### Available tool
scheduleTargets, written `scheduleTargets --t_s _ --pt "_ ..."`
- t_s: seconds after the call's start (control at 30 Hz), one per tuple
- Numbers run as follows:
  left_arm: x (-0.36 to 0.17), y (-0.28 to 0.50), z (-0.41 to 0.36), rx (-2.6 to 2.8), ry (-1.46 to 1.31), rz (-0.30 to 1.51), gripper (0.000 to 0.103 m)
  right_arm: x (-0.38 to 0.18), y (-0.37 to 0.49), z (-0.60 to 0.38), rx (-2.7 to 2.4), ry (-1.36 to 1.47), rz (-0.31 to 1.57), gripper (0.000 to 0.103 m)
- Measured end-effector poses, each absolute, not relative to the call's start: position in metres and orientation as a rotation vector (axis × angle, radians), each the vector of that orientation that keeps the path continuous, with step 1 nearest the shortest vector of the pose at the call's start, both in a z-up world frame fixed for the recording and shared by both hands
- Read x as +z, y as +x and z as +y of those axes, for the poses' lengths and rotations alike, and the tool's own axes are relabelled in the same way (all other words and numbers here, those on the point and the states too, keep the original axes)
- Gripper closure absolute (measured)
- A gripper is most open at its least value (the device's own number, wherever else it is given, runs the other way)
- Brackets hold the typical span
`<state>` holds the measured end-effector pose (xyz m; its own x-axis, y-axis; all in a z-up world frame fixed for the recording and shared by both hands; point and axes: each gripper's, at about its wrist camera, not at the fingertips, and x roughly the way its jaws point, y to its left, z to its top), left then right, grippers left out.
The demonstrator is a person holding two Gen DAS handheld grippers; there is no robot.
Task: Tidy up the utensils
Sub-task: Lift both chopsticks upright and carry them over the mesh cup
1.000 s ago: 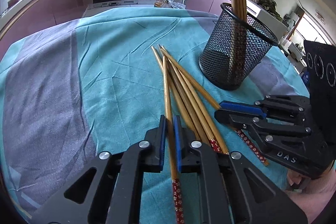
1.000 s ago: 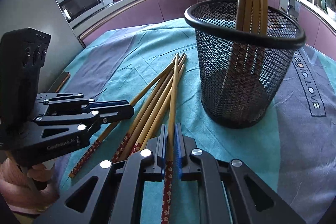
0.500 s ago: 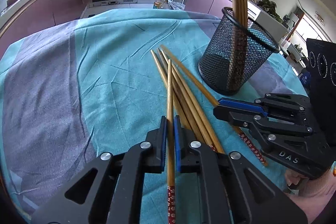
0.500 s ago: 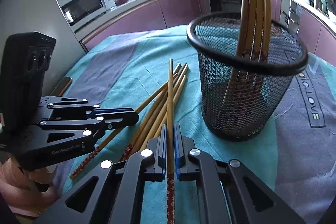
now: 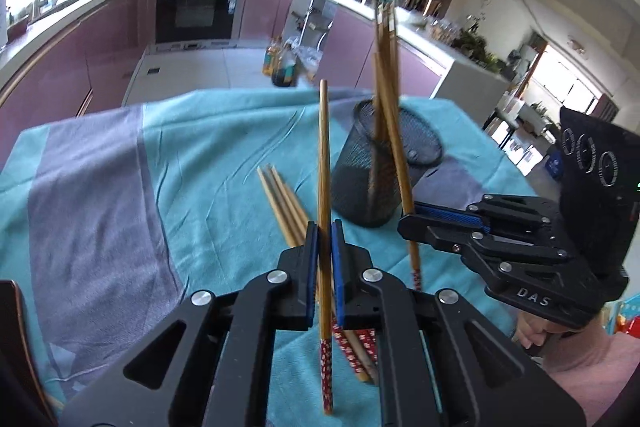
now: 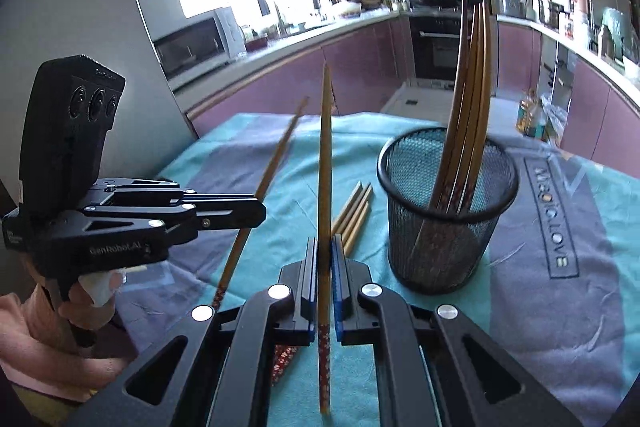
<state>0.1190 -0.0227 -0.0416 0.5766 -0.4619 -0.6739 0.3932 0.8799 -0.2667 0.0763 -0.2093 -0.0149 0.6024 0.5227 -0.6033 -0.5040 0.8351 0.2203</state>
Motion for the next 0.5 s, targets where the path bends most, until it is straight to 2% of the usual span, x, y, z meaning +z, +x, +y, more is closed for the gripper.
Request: scheduleTargets --t_s 0.5 --pt "0.025 0.107 -0.009 -0.554 -0.136 0.666 0.096 0.022 0.070 -0.237 0.573 0.058 0.585 0.097"
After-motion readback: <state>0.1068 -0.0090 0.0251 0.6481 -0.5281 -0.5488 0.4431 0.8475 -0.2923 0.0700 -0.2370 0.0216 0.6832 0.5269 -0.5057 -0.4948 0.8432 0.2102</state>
